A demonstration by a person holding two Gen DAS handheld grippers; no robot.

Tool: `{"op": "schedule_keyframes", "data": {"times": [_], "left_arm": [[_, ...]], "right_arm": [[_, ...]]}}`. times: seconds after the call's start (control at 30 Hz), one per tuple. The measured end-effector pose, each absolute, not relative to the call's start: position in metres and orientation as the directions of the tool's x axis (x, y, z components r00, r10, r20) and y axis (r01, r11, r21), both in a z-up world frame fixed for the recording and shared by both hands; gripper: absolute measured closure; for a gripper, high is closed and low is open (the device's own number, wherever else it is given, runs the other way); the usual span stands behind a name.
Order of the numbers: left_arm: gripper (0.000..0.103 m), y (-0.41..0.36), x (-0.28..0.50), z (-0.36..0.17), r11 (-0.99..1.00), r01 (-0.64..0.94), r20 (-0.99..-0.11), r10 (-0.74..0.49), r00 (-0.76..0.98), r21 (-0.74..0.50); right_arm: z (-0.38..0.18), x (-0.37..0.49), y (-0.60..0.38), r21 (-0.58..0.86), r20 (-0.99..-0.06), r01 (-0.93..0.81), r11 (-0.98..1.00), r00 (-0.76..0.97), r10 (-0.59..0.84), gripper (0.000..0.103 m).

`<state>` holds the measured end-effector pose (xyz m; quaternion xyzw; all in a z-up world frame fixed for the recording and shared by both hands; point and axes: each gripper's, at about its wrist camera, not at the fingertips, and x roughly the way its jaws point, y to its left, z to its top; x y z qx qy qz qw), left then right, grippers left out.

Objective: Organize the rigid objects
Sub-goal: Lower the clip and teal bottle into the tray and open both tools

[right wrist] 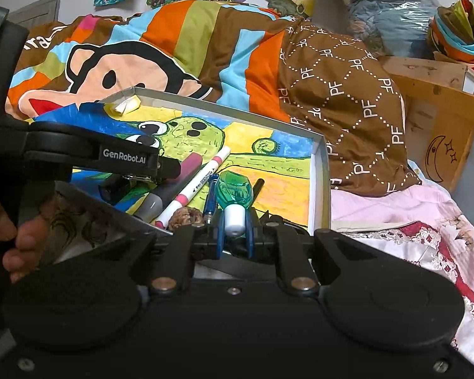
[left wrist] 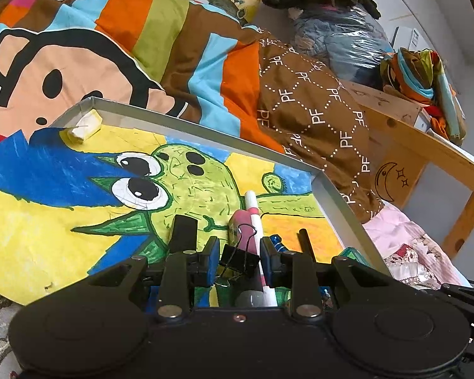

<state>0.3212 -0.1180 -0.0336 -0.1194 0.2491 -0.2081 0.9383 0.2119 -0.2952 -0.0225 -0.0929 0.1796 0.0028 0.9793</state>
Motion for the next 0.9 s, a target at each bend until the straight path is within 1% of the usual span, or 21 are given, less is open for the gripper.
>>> {"op": "schedule_keyframes", "data": {"times": [0.17, 0.3, 0.43, 0.6, 0.63, 0.7, 0.83, 0.9], "left_arm": [[0.073, -0.119, 0.321, -0.033, 0.883, 0.332, -0.421, -0.454, 0.786, -0.333], [0.073, -0.12, 0.32, -0.033, 0.882, 0.336, -0.42, -0.455, 0.785, -0.33], [0.073, -0.121, 0.319, -0.031, 0.885, 0.337, -0.425, -0.453, 0.784, -0.322], [0.073, -0.118, 0.317, -0.029, 0.884, 0.32, -0.424, -0.448, 0.787, -0.341], [0.072, -0.118, 0.316, -0.029, 0.883, 0.319, -0.423, -0.449, 0.787, -0.344], [0.066, -0.117, 0.315, -0.027, 0.885, 0.31, -0.421, -0.443, 0.792, -0.348], [0.061, -0.117, 0.31, -0.023, 0.887, 0.296, -0.414, -0.433, 0.8, -0.355], [0.058, -0.116, 0.307, -0.02, 0.889, 0.288, -0.41, -0.425, 0.807, -0.355]], "right_arm": [[-0.022, 0.211, -0.295, -0.189, -0.353, -0.044, 0.981, 0.935, -0.026, 0.095], [-0.025, 0.211, -0.296, -0.18, -0.371, -0.051, 0.982, 0.929, -0.02, 0.095], [-0.024, 0.211, -0.297, -0.175, -0.369, -0.051, 0.983, 0.929, -0.018, 0.095], [-0.023, 0.209, -0.298, -0.176, -0.366, -0.053, 0.983, 0.931, -0.015, 0.095], [-0.023, 0.208, -0.297, -0.179, -0.364, -0.053, 0.982, 0.931, -0.016, 0.095], [-0.022, 0.205, -0.297, -0.182, -0.362, -0.052, 0.982, 0.932, -0.018, 0.095], [-0.016, 0.199, -0.3, -0.179, -0.351, -0.048, 0.983, 0.936, -0.018, 0.092], [-0.012, 0.196, -0.301, -0.178, -0.341, -0.043, 0.983, 0.94, -0.02, 0.085]]}}
